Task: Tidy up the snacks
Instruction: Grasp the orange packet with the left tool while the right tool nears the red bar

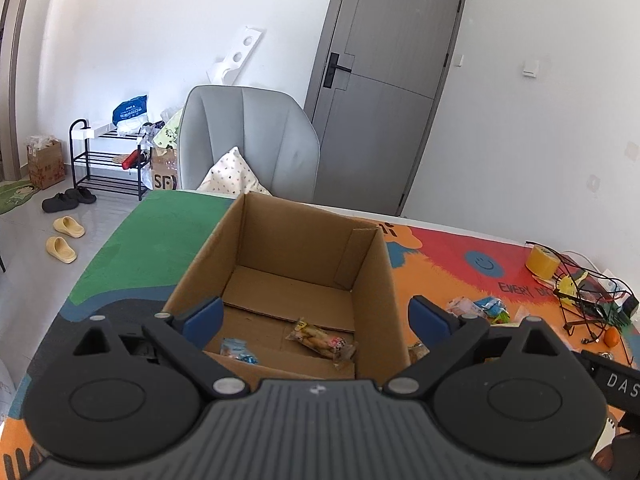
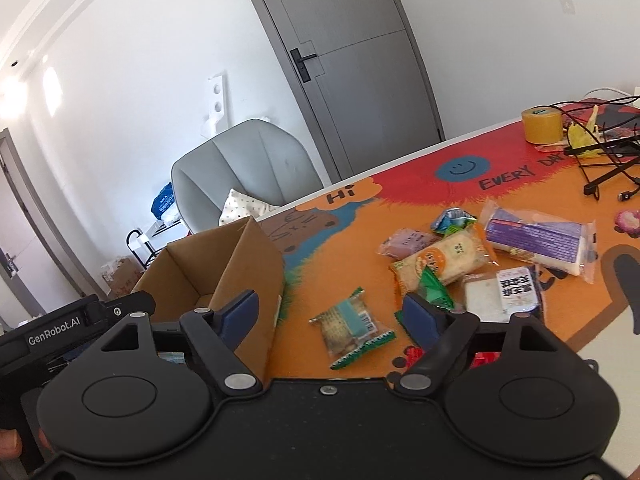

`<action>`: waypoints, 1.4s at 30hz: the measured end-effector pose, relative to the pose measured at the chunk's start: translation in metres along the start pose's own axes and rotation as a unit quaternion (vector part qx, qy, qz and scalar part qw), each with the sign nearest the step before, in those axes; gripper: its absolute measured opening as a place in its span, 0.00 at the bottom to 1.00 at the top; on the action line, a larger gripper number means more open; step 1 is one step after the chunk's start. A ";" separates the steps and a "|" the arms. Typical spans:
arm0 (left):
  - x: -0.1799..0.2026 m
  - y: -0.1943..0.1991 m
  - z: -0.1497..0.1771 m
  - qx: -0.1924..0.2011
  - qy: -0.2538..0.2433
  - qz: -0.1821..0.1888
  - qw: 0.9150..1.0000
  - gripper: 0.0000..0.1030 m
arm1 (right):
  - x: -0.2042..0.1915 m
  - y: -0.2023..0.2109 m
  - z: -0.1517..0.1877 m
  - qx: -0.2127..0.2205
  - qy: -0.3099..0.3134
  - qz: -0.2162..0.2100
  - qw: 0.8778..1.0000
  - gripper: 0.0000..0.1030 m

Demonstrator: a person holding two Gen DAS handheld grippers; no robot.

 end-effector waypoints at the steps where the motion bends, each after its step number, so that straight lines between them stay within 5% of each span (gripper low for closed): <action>1: 0.005 -0.001 0.001 -0.002 -0.005 0.002 1.000 0.95 | 0.005 0.003 0.001 0.001 -0.003 0.001 1.000 0.77; 12: 0.057 -0.002 0.023 -0.021 -0.058 0.032 0.998 0.96 | 0.057 0.033 0.006 0.012 -0.029 0.033 0.999 0.89; 28: 0.108 -0.010 0.050 -0.029 -0.106 0.051 0.993 0.96 | 0.110 0.044 0.021 0.007 -0.059 0.056 0.997 0.90; 34: 0.129 -0.014 0.064 -0.037 -0.126 0.065 0.989 0.96 | 0.119 0.040 0.026 0.002 -0.067 0.050 0.996 0.86; 42: 0.144 -0.043 0.080 -0.070 -0.126 0.069 0.987 0.95 | 0.133 0.035 0.030 -0.004 -0.077 0.048 0.996 0.68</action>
Point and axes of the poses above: each gripper's, at about its wrist camera, not at the fingertips, and y roughly against the way its jaws point, x to its right, z to its underside, the point moved 7 cm from there along -y, roughly the way its jaws point, and after that the axes turned 15 degrees about -x, right-handed, at the moved point
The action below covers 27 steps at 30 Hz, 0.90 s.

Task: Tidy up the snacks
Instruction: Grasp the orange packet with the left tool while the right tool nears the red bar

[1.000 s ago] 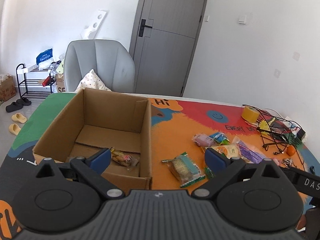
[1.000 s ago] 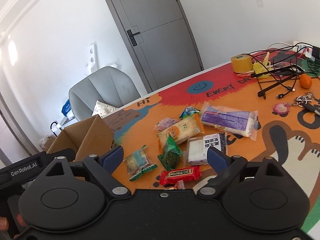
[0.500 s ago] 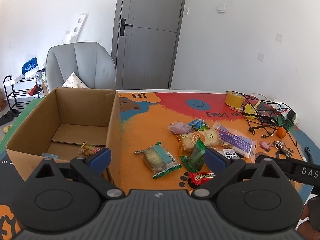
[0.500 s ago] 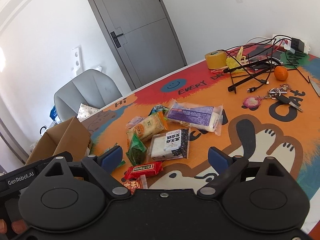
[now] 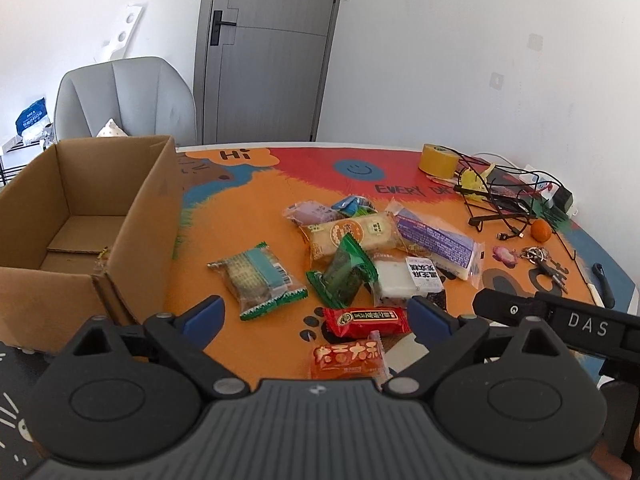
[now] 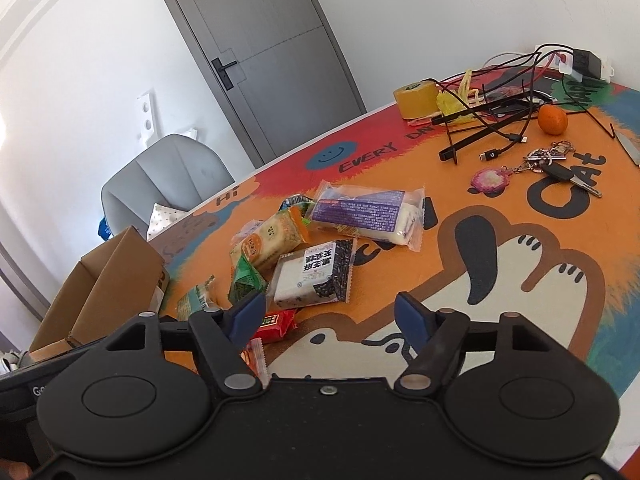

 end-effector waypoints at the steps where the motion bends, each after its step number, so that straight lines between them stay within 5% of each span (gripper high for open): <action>1: 0.001 -0.004 0.000 -0.004 0.000 0.001 1.000 0.95 | 0.003 -0.001 0.000 0.000 -0.003 0.001 1.000 0.67; 16: 0.014 -0.046 0.017 -0.047 0.004 -0.004 0.999 0.88 | 0.019 -0.021 0.010 -0.025 -0.013 -0.001 1.000 0.60; 18: 0.015 -0.051 0.019 -0.054 0.006 -0.003 0.999 0.80 | 0.019 -0.021 0.011 -0.026 -0.011 -0.003 1.000 0.60; 21: 0.014 -0.053 0.021 -0.050 0.004 -0.009 0.999 0.54 | 0.018 -0.024 0.011 -0.029 -0.012 -0.003 1.000 0.60; 27: 0.000 -0.046 0.019 -0.055 0.023 0.002 0.998 0.44 | 0.005 -0.032 0.013 -0.036 -0.002 -0.012 0.999 0.60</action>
Point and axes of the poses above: each gripper's, at about its wrist camera, not at the fingertips, and y roughly against the way its jaws point, x to its right, z to its underside, the point moved 7 cm from there along -y, roughly the way its jaws point, and after that the axes turned 15 degrees about -x, right-handed, at the moved point
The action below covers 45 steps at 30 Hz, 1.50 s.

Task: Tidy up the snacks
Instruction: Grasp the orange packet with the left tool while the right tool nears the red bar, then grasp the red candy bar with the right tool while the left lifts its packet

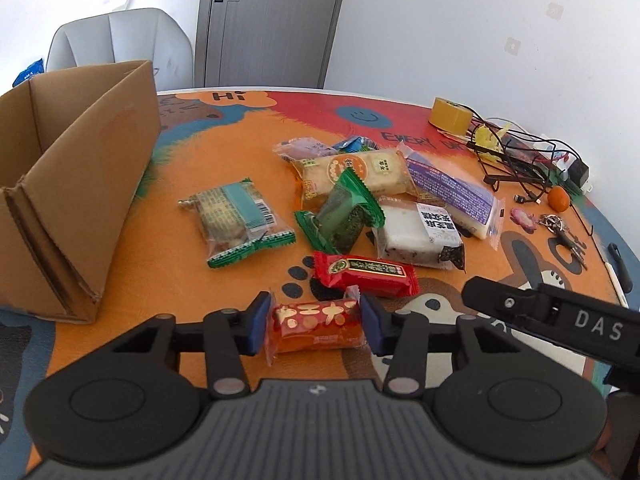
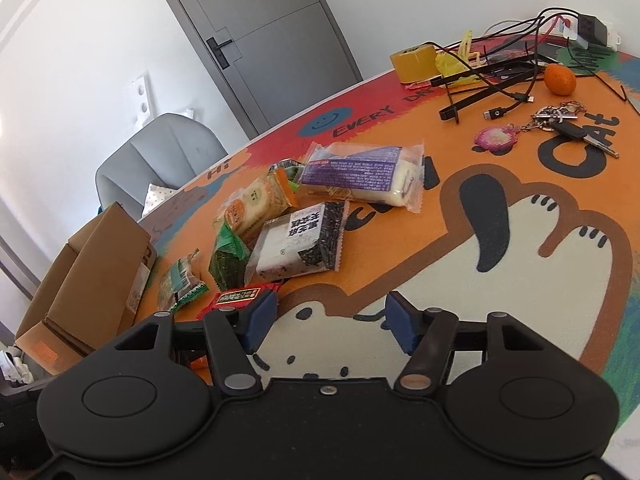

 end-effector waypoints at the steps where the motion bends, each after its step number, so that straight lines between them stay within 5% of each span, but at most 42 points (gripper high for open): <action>1: -0.003 0.002 0.000 0.000 0.005 0.000 1.000 0.44 | -0.004 -0.002 0.001 -0.002 0.004 -0.002 1.000 0.60; 32: -0.064 0.021 -0.003 0.026 0.070 -0.011 0.997 0.43 | -0.070 -0.051 -0.015 -0.030 0.084 -0.024 0.996 0.60; 40: -0.072 0.028 0.000 0.030 0.076 -0.010 0.997 0.43 | -0.075 -0.045 0.004 -0.035 0.119 0.007 0.992 0.38; 42: -0.073 0.031 0.001 0.031 0.076 -0.012 0.997 0.43 | -0.077 -0.045 0.007 -0.037 0.128 0.012 0.991 0.21; 45: -0.072 0.037 0.002 0.034 0.075 -0.008 0.997 0.43 | -0.077 -0.042 0.009 -0.044 0.121 0.003 0.992 0.20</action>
Point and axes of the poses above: each gripper's, at about its wrist camera, not at the fingertips, and y roughly against the way its jaws point, x to its right, z to its underside, the point moved 7 cm from there along -y, roughly the way its jaws point, and after that the axes turned 15 degrees about -x, right-handed, at the moved point
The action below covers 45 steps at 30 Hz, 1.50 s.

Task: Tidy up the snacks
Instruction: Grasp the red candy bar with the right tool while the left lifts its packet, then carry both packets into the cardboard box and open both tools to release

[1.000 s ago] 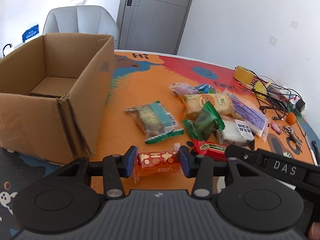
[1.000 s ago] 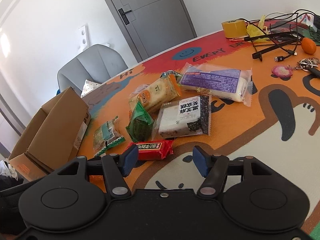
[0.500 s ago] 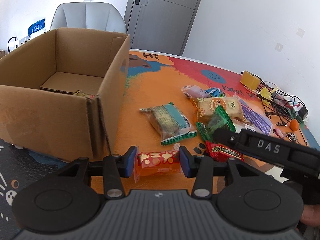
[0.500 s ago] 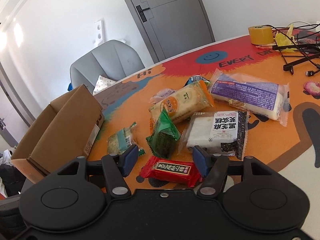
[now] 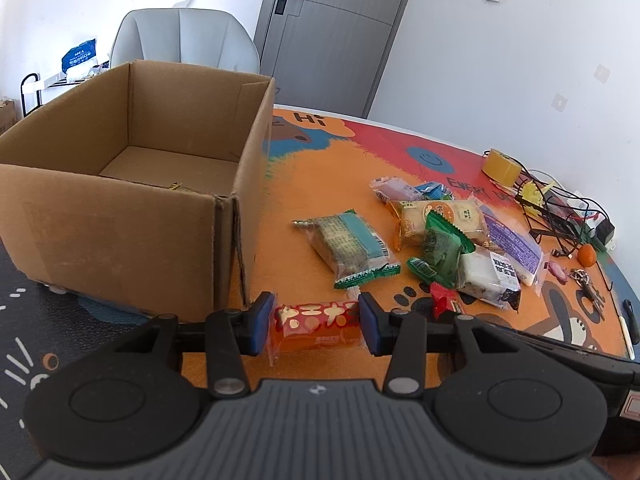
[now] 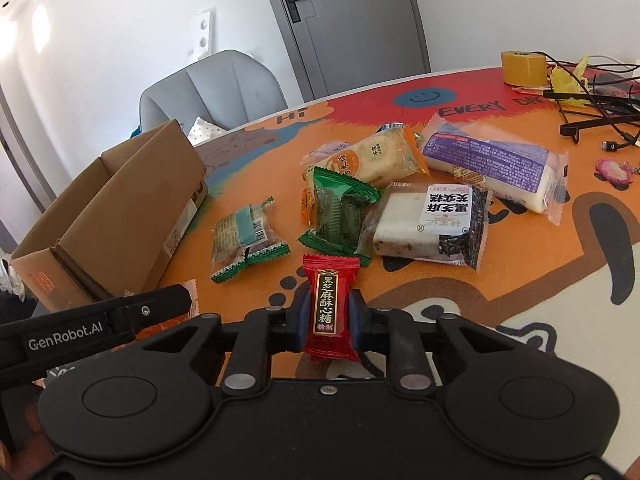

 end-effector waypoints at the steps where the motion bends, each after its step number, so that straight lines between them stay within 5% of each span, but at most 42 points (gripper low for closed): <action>1: 0.001 0.003 0.000 0.003 -0.001 0.001 1.000 0.43 | -0.001 0.002 0.000 0.000 -0.001 -0.007 1.000 0.20; 15: 0.006 0.058 -0.028 0.075 -0.018 0.015 0.997 0.43 | -0.027 0.047 -0.020 0.059 0.004 -0.035 0.998 0.20; 26: -0.028 0.091 -0.063 0.123 0.004 -0.009 0.992 0.43 | -0.068 0.056 -0.048 0.090 0.025 -0.067 0.993 0.20; 45: -0.106 0.067 -0.108 0.111 0.057 -0.048 0.991 0.44 | -0.132 0.019 -0.083 0.077 0.052 -0.103 0.990 0.20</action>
Point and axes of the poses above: each gripper's, at about its wrist camera, not at the fingertips, and y roughly against the way its jaws point, x to its right, z to its underside, the point moved 7 cm from there along -y, roughly the way its jaws point, and after that the axes turned 15 degrees about -x, right-handed, at the moved point
